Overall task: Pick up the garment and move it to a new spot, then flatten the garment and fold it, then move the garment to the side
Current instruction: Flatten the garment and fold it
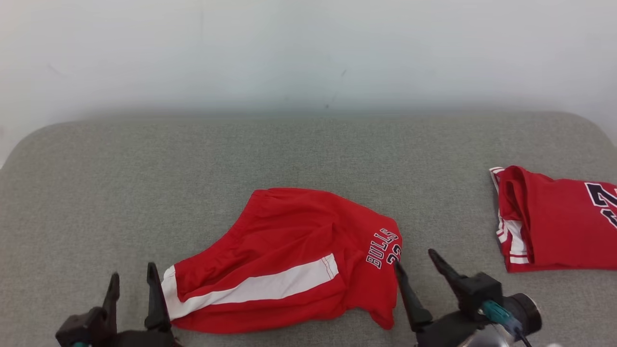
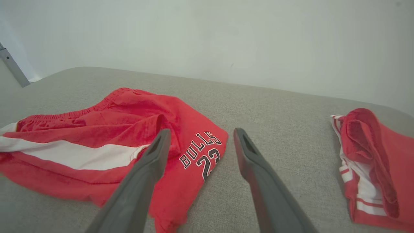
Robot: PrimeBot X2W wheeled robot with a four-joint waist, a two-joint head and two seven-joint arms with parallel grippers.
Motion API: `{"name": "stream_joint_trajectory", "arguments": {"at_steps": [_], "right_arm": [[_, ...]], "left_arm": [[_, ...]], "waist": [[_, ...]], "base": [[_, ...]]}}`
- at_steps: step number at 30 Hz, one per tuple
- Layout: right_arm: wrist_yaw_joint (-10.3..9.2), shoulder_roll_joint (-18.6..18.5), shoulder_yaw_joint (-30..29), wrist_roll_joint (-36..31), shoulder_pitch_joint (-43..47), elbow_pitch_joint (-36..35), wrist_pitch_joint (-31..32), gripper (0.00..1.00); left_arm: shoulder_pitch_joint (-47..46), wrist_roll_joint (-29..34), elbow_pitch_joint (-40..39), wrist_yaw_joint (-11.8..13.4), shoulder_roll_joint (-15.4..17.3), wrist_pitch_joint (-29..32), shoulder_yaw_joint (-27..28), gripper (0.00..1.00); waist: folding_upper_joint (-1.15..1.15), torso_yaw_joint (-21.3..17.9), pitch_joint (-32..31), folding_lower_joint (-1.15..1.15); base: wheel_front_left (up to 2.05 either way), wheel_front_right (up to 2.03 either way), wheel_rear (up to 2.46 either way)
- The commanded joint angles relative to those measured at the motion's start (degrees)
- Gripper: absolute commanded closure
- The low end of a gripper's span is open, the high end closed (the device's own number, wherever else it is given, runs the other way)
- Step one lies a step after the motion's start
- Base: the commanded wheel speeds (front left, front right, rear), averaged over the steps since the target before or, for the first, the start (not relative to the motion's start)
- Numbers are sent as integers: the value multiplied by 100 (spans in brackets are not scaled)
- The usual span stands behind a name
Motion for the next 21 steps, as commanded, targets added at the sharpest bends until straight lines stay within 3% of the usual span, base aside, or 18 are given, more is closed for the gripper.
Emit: {"name": "stream_joint_trajectory", "arguments": {"at_steps": [1,5,9,15,21], "right_arm": [[-15,-5,97,92,-101,18,167,0],[-15,-5,418,544,-318,241,746,0],[-15,-2,556,873,-596,641,1181,0],[-15,-3,668,1231,-958,1305,1536,0],[-15,-3,612,1219,-1201,1822,1707,0]], "left_arm": [[-72,91,-168,31,-48,-14,39,0],[105,493,-1179,-21,-382,-15,336,0],[420,961,-1974,-304,-652,-15,392,0],[573,1455,-2440,-692,-749,-16,397,0],[673,1648,-2490,-920,-822,-16,477,0]], "waist": [[0,-57,-19,0],[0,-67,-11,0],[0,102,-15,0],[0,596,-5,0],[0,1039,63,0]], "base": [[0,0,0],[0,0,0],[0,0,0],[0,0,0],[0,0,0]]}}
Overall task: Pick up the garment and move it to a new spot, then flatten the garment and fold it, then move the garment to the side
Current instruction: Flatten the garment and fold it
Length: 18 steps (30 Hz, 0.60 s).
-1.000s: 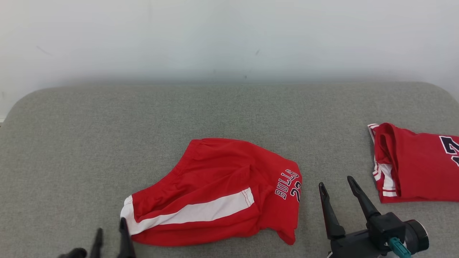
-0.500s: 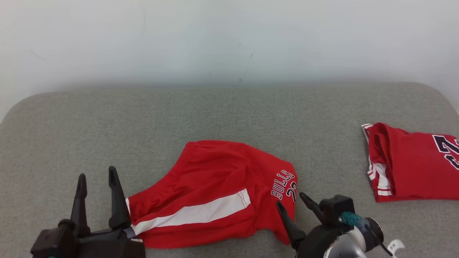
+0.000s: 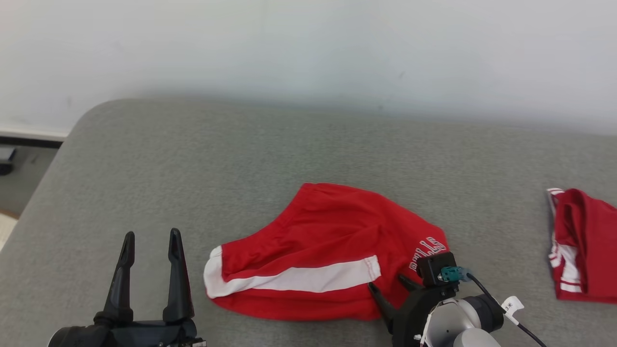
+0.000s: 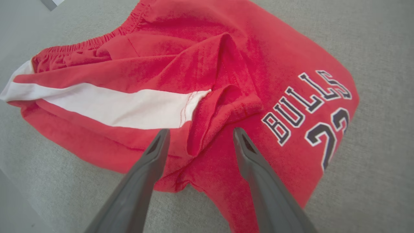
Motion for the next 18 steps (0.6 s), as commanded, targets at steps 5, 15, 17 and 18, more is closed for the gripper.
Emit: {"name": "stream_joint_trajectory", "arguments": {"at_steps": [5,15,17,18], "right_arm": [[-15,-3,-68,-62,-125,200,-66,91],[-15,-6,-769,-700,59,18,15,100],[-15,-5,-1106,-971,176,-214,106,100],[-15,-5,-1106,-971,176,-214,106,100]], "left_arm": [[87,82,14,-115,-64,-15,111,0],[123,66,75,-162,-102,-16,216,0],[123,37,90,-159,-103,-16,223,0],[123,37,90,-159,-103,-16,223,0]], "waist": [[0,481,122,0],[0,383,119,0],[0,300,120,0],[0,300,120,0]], "base": [[0,0,0],[0,0,0],[0,0,0],[0,0,0]]}}
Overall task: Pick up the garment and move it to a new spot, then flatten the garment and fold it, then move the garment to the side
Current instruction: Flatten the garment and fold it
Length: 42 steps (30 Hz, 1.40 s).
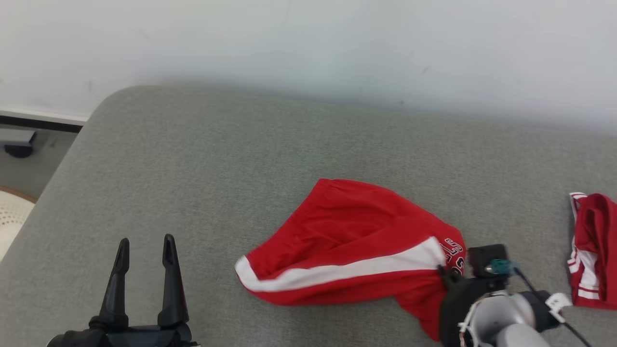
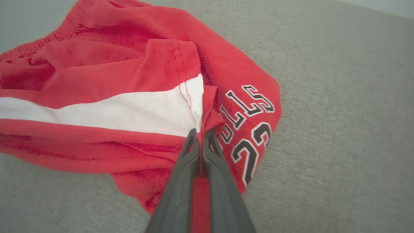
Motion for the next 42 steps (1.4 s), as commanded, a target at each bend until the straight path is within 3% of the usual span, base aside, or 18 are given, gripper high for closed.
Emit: {"name": "stream_joint_trajectory", "arguments": {"at_steps": [1,11,12,13,20,29,39,40,41,42], "right_arm": [[-15,-9,-67,-79,77,-59,19,100],[-15,-4,-1223,-638,682,-1225,506,100],[-15,-4,-1232,-630,714,-1268,504,85],[-15,-5,-1268,-553,748,-1282,529,0],[-15,-7,-1512,-274,1112,-1586,792,0],[-15,-5,-1712,-364,1087,-2406,1056,0],[-15,-6,-965,-428,758,-2196,1153,0],[-15,-8,-933,-451,740,-2170,1156,0],[-15,-6,-911,-468,721,-2153,1156,0],[-15,-6,-897,-477,701,-2139,1160,0]], "left_arm": [[39,-30,17,-2,-5,-16,13,0],[-21,-49,294,-133,-11,-16,-197,0],[8,1,410,-174,-4,-16,-290,0],[35,44,538,-229,39,-1,-385,0],[111,-141,1106,-563,461,599,-1142,0],[-483,-610,1633,-607,1279,1463,-2689,0],[-1098,-551,2536,-606,1322,1615,-3072,0],[-1141,-545,2588,-607,1332,1650,-3123,15],[-1187,-542,2624,-607,1326,1649,-3159,23],[-1226,-561,2655,-607,1310,1649,-3187,24]], "waist": [[0,-82,-1,-1],[0,-429,54,-1],[0,-455,55,-1],[0,-473,52,-1],[0,-503,0,-1],[0,-648,42,-1],[0,-881,-3,-1],[0,-886,-10,-1],[0,-886,-12,-1],[0,-884,-11,-1]], "base": [[0,0,0],[0,0,0],[0,0,0],[0,0,0],[0,0,0],[0,0,0],[0,0,0],[0,0,0],[0,0,0],[0,0,0]]}}
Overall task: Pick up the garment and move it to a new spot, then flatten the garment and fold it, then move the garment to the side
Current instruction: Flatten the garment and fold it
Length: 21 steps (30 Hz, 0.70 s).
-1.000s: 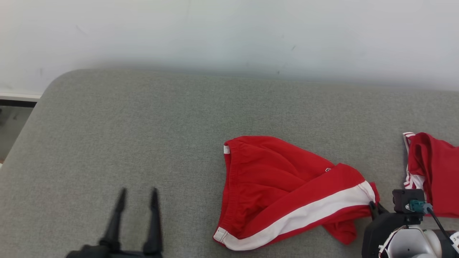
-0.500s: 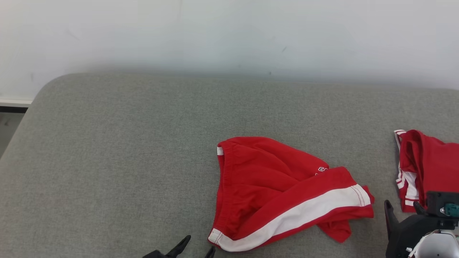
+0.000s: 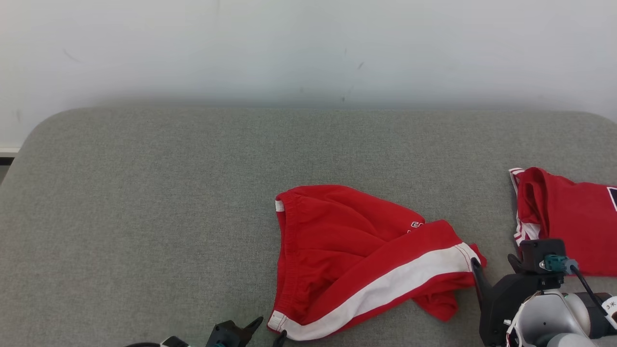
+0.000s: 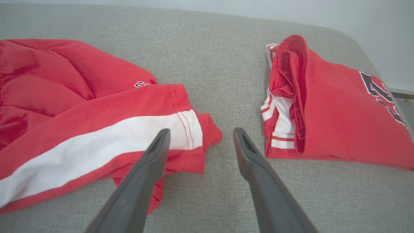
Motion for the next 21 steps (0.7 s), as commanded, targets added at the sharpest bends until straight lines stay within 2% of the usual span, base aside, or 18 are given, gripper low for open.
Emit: {"name": "stream_joint_trajectory", "arguments": {"at_steps": [1,3,5,7,8,11,12,13,14,21], "right_arm": [[-14,-4,24,-26,-90,31,-1,0],[-15,-3,31,-26,-85,50,0,0],[-15,-4,38,-31,-68,89,3,0],[-14,-5,56,-20,-70,115,6,0],[-15,-4,67,-11,-76,135,6,0],[-15,-5,101,21,-122,217,7,0],[-15,-5,108,19,-143,248,9,0],[-15,-4,110,13,-169,286,16,0],[-14,-3,113,10,-199,330,28,0],[-15,-2,182,-144,-581,774,53,0]], "left_arm": [[-135,-24,72,-3,-12,-32,-44,23],[-170,-42,103,-4,-18,-46,-77,22],[-255,-81,162,-4,-25,-44,-131,32],[-318,-146,212,-4,-15,-31,-186,51],[-339,-195,236,-4,-2,-3,-232,55],[-448,-296,287,-5,46,38,-375,57],[-481,-312,306,-5,51,35,-430,66],[-518,-347,324,-5,51,26,-488,91],[-548,-367,339,-5,58,16,-533,100],[-763,-464,461,-5,85,-154,-610,100]], "waist": [[0,6,-2,0],[0,11,0,0],[0,22,6,0],[0,29,14,0],[0,28,17,0],[0,7,35,0],[0,-2,42,0],[0,-11,50,0],[0,-21,61,0],[0,-65,210,0]], "base": [[0,0,0],[0,0,0],[0,0,0],[0,0,0],[0,0,0],[0,0,0],[0,0,0],[0,0,0],[0,0,0],[0,0,0]]}}
